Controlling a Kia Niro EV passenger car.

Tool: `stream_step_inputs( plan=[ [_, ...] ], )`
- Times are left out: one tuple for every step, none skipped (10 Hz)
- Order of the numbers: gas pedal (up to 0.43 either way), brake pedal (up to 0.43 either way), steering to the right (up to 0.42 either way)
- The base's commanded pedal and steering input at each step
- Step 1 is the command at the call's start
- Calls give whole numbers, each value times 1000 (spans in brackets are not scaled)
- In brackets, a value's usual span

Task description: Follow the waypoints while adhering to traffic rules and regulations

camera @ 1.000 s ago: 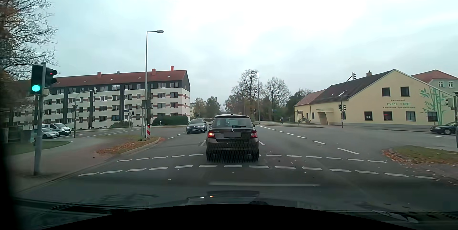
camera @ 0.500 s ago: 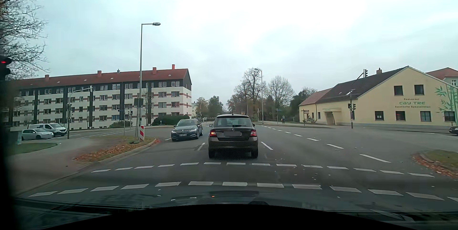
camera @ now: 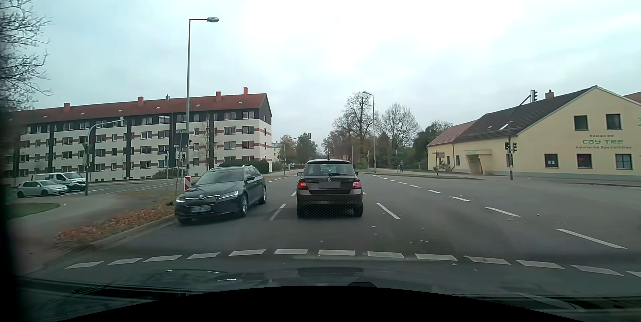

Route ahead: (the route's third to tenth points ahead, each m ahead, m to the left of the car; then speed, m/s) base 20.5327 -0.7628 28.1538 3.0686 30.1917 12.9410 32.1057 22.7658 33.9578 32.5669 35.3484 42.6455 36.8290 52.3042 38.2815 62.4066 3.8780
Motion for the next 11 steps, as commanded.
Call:
stream_step_inputs(
  plan=[
    [177,0,-44],
    [177,0,-44],
    [189,0,-44],
    [197,0,-43],
    [209,0,-40],
    [209,0,-37],
    [209,0,-32],
    [209,0,-27],
    [209,0,-22],
    [220,0,-19],
    [220,0,-15]
  ],
)
